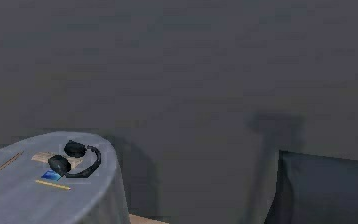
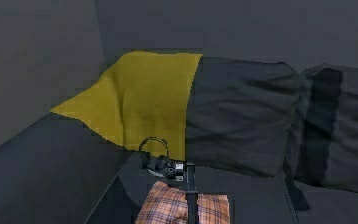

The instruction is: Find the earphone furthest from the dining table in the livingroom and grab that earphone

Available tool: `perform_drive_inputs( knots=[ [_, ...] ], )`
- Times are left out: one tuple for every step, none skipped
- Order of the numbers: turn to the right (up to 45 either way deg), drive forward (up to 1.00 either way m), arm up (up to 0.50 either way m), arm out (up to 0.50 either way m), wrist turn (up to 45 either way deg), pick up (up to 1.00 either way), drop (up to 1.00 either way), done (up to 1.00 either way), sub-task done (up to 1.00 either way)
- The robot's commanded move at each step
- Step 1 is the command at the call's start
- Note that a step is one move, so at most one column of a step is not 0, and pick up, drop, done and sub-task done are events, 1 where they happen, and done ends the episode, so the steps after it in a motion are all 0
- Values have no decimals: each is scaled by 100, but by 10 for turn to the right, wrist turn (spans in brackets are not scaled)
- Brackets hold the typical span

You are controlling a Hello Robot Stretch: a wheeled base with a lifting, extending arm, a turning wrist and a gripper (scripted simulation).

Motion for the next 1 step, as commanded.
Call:
perform_drive_inputs(
  knots=[
    [0,0,0,0,0,100,0,0,0]
  ],
)
